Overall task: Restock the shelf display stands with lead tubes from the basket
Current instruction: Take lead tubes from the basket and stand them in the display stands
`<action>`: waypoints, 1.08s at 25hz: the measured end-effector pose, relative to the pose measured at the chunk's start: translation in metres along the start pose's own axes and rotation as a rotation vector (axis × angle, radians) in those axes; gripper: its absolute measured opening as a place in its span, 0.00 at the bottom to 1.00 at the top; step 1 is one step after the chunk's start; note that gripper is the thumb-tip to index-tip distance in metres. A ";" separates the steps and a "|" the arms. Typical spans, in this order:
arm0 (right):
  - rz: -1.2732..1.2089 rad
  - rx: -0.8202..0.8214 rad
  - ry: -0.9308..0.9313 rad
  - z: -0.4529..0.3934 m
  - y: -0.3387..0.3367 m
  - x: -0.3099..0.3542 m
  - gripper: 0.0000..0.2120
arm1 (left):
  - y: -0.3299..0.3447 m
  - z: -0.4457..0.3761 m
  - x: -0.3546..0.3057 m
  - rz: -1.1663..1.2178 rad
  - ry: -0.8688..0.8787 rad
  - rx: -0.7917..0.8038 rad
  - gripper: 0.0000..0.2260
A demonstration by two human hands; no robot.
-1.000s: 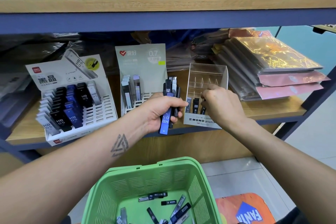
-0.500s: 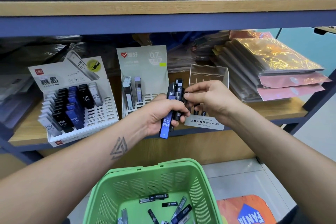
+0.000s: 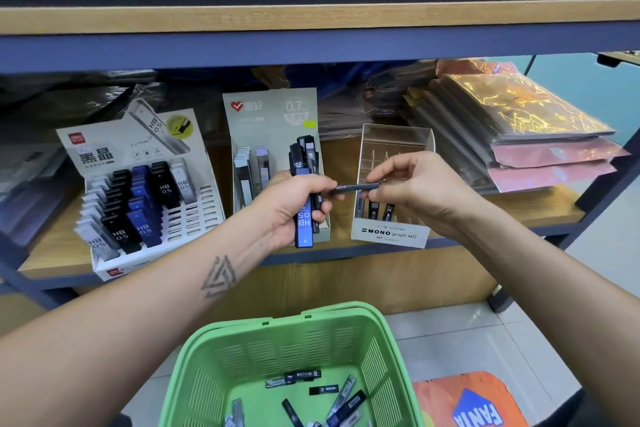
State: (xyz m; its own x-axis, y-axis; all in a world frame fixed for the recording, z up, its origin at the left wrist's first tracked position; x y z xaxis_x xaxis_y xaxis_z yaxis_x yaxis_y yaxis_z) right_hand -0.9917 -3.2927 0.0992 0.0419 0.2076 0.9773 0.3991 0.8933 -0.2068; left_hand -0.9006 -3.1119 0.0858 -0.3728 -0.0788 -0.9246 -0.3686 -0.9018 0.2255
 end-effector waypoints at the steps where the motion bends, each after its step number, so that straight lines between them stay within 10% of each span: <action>1: 0.032 0.014 -0.021 0.001 0.000 -0.001 0.10 | 0.000 0.000 0.000 -0.012 0.026 -0.009 0.05; 14: 0.462 0.102 -0.278 0.003 0.014 0.009 0.13 | 0.011 0.004 -0.006 -0.414 0.345 0.019 0.05; 27: 0.470 -0.310 -0.217 -0.016 -0.025 -0.004 0.08 | 0.006 -0.004 -0.001 -0.129 0.131 -0.030 0.06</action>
State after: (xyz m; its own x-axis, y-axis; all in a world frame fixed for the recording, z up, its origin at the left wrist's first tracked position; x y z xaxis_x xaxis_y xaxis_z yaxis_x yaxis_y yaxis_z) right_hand -0.9874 -3.3222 0.1013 0.1038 0.6576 0.7462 0.6331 0.5349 -0.5595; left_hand -0.8990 -3.1190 0.0868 -0.2096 -0.0148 -0.9777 -0.3798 -0.9202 0.0953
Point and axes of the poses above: each hand's wrist, its own z-axis away from the middle knuckle, its own y-axis out of the palm, x = y × z, the point moved 1 cm from there along -z, towards the middle knuckle, and after that the axes turned 7 degrees about -x, right-handed, at the moved point
